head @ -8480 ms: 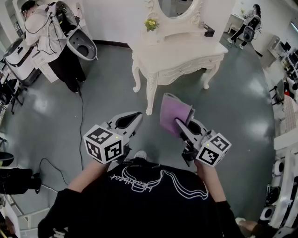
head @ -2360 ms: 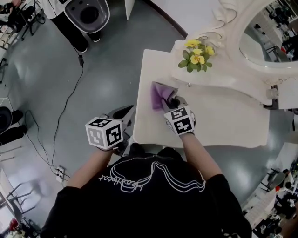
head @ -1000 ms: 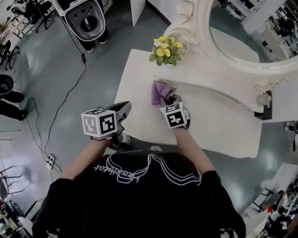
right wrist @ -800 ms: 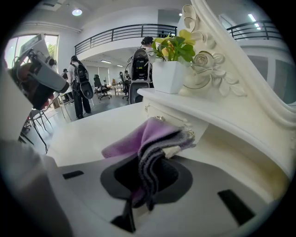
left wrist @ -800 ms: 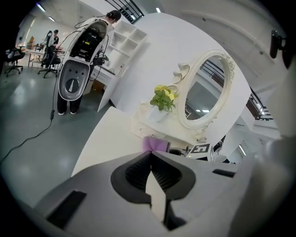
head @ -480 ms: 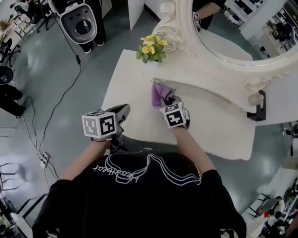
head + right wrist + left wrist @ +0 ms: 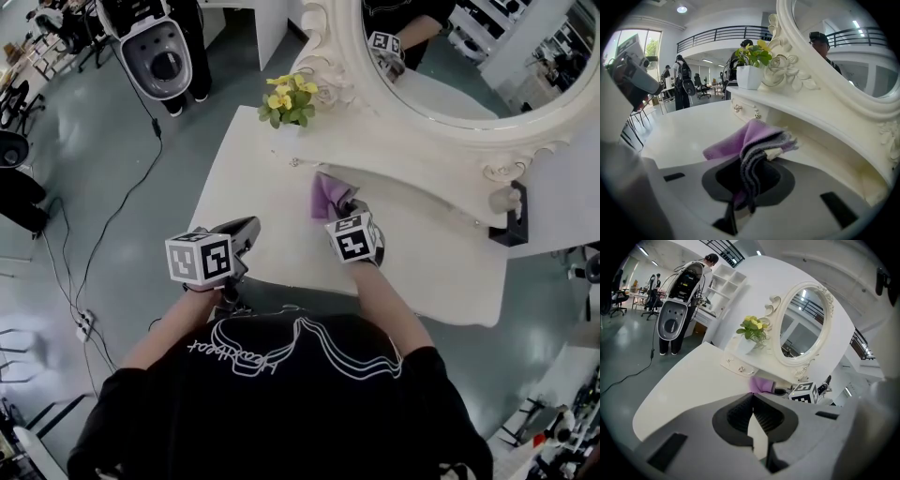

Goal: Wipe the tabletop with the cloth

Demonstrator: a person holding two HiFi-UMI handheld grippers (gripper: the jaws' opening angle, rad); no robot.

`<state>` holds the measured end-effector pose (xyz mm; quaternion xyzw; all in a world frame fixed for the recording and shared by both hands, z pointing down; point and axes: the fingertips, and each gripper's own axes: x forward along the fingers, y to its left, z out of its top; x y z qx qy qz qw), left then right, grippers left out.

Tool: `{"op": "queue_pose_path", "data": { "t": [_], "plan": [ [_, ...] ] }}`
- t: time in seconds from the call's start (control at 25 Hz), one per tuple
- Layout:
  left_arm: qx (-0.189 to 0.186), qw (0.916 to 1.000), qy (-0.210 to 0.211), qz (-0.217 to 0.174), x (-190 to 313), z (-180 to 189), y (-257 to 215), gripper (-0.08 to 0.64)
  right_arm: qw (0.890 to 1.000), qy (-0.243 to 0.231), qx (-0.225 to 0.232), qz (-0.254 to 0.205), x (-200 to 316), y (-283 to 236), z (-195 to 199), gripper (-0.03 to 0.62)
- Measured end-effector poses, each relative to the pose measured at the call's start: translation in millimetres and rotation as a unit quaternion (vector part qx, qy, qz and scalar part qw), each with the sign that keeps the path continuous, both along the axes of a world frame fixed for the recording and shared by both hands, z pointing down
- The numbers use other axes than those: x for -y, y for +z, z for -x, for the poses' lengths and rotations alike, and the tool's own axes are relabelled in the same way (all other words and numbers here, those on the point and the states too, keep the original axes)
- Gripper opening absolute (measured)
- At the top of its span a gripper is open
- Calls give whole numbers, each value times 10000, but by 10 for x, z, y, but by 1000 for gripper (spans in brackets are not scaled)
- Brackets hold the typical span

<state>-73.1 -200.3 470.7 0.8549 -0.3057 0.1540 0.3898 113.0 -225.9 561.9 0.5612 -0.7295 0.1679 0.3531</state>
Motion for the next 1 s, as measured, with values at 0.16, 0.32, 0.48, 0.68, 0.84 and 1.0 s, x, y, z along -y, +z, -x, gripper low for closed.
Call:
{"op": "queue_pose_path", "data": {
  "t": [0.16,0.32,0.48,0.68,0.84,1.0],
  "plan": [
    [17,10000,-26,-84,-56,-103,1,5,10000,1,-55,-22,-45,-17,-147,57],
    [-66,9999,-54,-120,-136,-190,1,5,9999,42,-104,-42,-138,-8,-312,57],
    [-66,9998,-79,-153,-167,-264,-9,5,9998,120,-146,-77,-198,-9,-478,57],
    [-46,9997,-94,-229,-220,-366,-45,5,9994,175,-270,-117,-297,-21,-653,57],
    [4,9993,-21,-363,-282,-454,-80,5,9990,292,-295,-146,-385,-17,-816,55],
    [2,9993,91,-363,-335,-513,-95,5,9989,323,-303,-128,-449,-16,-918,55]
  ]
}}
